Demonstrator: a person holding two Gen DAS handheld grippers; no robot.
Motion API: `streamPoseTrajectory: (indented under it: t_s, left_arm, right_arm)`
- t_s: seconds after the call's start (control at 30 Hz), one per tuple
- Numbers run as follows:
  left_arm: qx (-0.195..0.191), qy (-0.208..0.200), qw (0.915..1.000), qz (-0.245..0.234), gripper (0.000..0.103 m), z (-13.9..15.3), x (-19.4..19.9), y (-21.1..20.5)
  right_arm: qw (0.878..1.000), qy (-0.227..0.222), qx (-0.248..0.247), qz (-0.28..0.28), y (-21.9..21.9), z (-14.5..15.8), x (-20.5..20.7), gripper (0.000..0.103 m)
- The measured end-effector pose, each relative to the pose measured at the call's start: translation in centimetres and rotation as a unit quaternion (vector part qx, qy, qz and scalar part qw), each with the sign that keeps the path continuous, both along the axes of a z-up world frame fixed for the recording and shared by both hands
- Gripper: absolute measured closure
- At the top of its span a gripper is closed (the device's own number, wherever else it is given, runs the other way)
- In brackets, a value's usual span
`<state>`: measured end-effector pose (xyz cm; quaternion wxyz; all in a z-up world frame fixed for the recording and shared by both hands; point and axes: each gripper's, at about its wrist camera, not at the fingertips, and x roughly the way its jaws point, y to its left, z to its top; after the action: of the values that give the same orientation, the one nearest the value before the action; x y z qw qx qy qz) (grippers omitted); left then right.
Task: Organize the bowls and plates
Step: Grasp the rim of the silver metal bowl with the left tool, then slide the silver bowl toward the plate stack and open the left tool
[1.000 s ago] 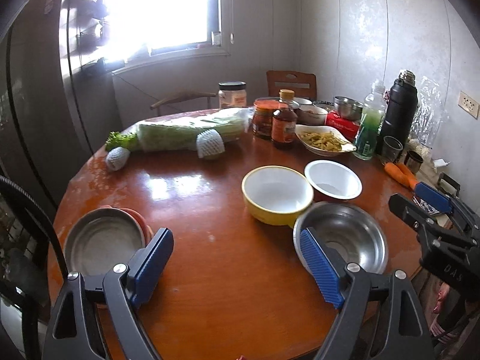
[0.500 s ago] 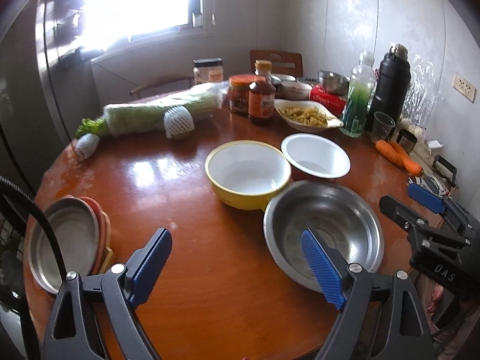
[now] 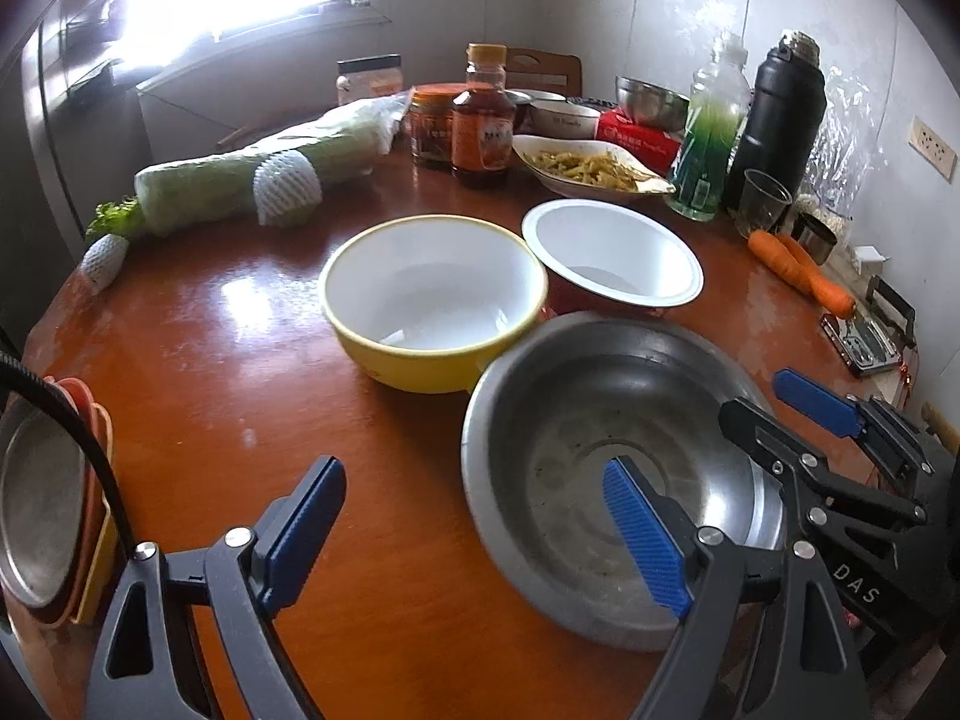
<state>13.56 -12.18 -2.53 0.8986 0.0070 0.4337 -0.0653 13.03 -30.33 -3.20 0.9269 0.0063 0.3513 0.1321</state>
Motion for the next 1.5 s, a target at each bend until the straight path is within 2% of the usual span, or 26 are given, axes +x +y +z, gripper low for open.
streamPoseTrajectory:
  t_s: [0.17,0.27,0.3,0.33,0.43,0.7,0.87,1.13,1.5]
  left_arm:
    - [-0.002,0.006,0.9999,-0.009,0.034,-0.7,0.5,-0.5]
    - [-0.012,0.009,0.9997,-0.017,0.054,-0.9,0.7,-0.7]
    - [-0.013,0.011,0.9997,-0.02,0.063,-1.0,0.8,-0.8]
    - [-0.012,0.011,0.9996,-0.024,0.066,-1.1,0.8,-1.0]
    - [-0.009,0.009,0.9995,-0.028,0.066,-1.2,0.7,-1.3]
    - [-0.029,0.006,0.9994,-0.02,0.066,-0.4,0.1,-0.2]
    - [-0.032,0.0,0.9994,-0.01,0.066,0.6,-0.9,1.0]
    - [-0.025,-0.009,0.9994,0.021,0.066,1.9,-3.3,4.3]
    - [-0.02,0.011,0.9983,0.053,0.066,0.6,-5.0,7.7]
  right_arm:
    - [1.0,0.011,0.0,0.011,0.2,-0.7,0.3,0.058]
    - [1.0,0.016,0.003,0.019,0.4,-1.1,0.6,0.065]
    - [1.0,0.016,0.003,0.022,0.5,-1.2,0.6,0.066]
    - [1.0,0.015,0.002,0.023,0.6,-1.2,0.6,0.067]
    - [0.999,0.014,0.003,0.031,0.9,-1.3,0.5,0.072]
    - [0.999,0.019,-0.001,0.04,1.5,-0.9,0.1,0.072]
    - [0.999,0.007,0.009,0.05,2.1,0.4,-0.8,0.072]
    - [0.995,-0.007,0.011,0.096,5.1,2.1,-2.4,0.072]
    - [0.991,0.01,-0.007,0.136,9.6,1.5,-3.3,0.071]
